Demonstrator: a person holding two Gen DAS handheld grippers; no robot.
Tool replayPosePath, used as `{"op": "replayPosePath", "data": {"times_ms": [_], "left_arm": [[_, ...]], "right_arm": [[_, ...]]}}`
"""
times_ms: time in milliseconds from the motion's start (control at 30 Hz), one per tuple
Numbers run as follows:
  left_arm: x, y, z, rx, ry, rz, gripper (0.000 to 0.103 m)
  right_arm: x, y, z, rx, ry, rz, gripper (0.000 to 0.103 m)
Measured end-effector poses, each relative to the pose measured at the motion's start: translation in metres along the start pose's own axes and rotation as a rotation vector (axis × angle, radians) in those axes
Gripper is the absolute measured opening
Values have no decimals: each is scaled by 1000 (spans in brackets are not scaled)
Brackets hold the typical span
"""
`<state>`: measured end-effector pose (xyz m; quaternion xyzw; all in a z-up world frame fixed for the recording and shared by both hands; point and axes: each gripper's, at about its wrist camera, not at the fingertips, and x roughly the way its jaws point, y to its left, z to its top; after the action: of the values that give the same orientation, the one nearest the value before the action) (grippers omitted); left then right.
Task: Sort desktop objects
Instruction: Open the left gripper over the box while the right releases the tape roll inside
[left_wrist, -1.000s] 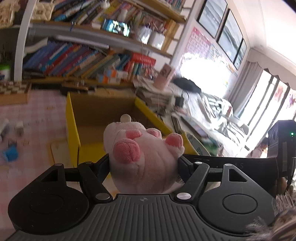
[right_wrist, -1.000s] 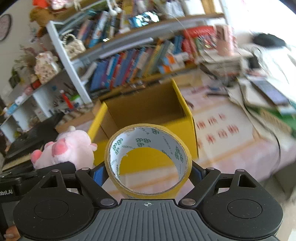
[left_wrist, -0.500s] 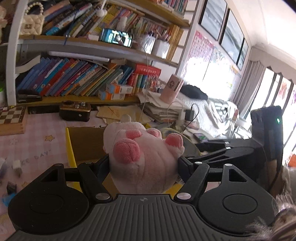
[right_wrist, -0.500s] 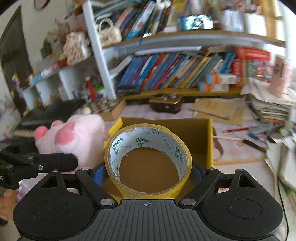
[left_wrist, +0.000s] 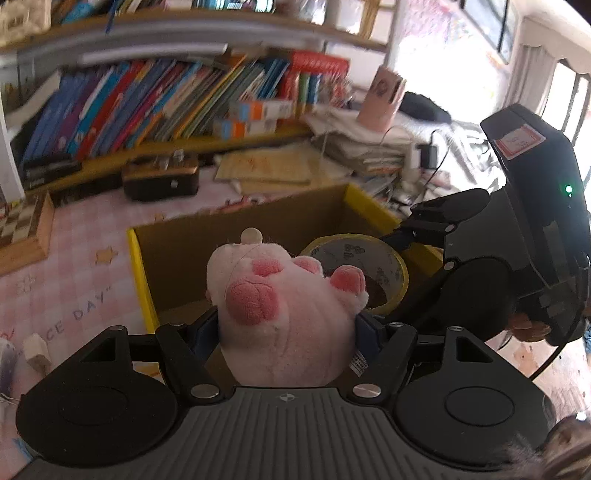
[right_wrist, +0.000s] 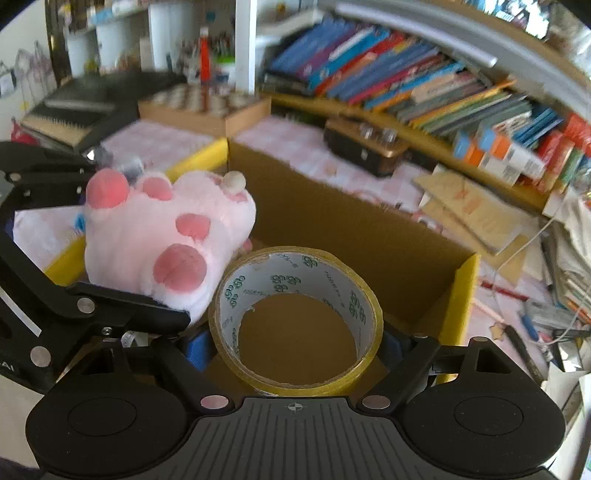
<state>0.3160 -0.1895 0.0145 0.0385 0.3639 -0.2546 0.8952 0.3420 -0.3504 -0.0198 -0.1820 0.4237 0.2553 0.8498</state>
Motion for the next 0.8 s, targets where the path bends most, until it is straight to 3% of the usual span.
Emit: {"op": "replayPosePath", "data": {"times_ms": [200,367,500,600,800], "left_arm": [[22,-4,5,82,76,55,71],[30,-7,3,133,125,72,73],[27,-6,1,128,107,65,78],[21,-4,2,103,70,59,90],[3,-6,5,72,-6,57,93]], "right_arm": [[29,15,7,-241,112,-73,87],[38,27,3,-370,164,-53,87],[40,28,0,-385,181,-31,88],[38,26,0,-374,187,-22,88],[26,15,4,-315,162,-3,91]]}}
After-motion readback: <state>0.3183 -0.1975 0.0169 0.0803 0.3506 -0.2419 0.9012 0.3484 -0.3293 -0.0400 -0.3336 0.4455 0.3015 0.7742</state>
